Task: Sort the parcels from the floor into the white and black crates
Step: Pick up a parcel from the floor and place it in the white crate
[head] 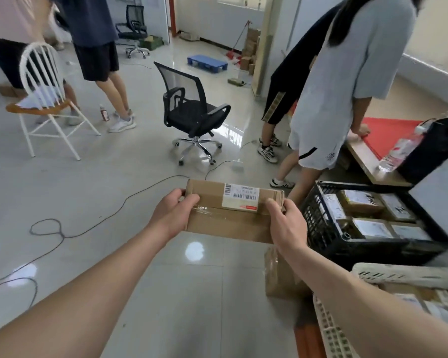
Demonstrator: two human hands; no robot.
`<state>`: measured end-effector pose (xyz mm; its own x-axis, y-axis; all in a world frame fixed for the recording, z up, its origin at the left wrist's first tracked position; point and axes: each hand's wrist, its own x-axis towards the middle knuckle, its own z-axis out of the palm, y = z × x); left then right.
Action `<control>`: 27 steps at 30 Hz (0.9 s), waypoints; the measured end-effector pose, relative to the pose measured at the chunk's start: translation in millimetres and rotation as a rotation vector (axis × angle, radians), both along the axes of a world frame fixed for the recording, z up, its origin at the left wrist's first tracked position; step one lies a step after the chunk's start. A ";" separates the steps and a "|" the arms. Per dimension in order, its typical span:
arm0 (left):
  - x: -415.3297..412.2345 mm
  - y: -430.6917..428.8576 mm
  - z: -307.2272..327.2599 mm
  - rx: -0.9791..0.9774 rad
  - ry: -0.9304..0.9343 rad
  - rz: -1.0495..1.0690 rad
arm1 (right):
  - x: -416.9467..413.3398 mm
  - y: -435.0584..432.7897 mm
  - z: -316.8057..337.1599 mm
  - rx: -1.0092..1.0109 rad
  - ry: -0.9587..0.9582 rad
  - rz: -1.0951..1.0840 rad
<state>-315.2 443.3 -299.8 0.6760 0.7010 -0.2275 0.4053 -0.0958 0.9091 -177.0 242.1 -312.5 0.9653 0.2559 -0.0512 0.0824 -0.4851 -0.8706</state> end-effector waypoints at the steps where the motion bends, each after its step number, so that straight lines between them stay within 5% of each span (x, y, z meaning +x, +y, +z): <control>1: 11.4 -6.7 0.7 0.000 0.002 -0.023 | 6.7 -9.8 1.6 -0.001 -0.004 -0.021; 15: 175.9 -88.8 17.6 -0.013 -0.035 -0.527 | 70.1 -130.0 14.8 0.011 -0.005 -0.465; 27: 250.8 -202.3 10.8 -0.037 -0.040 -1.032 | 44.1 -234.2 3.2 -0.035 -0.005 -0.907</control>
<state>-64.4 241.0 -289.0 0.9518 -0.2316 -0.2011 0.1110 -0.3510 0.9298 -133.0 7.9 -309.2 0.7959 -0.6041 -0.0401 -0.3405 -0.3918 -0.8547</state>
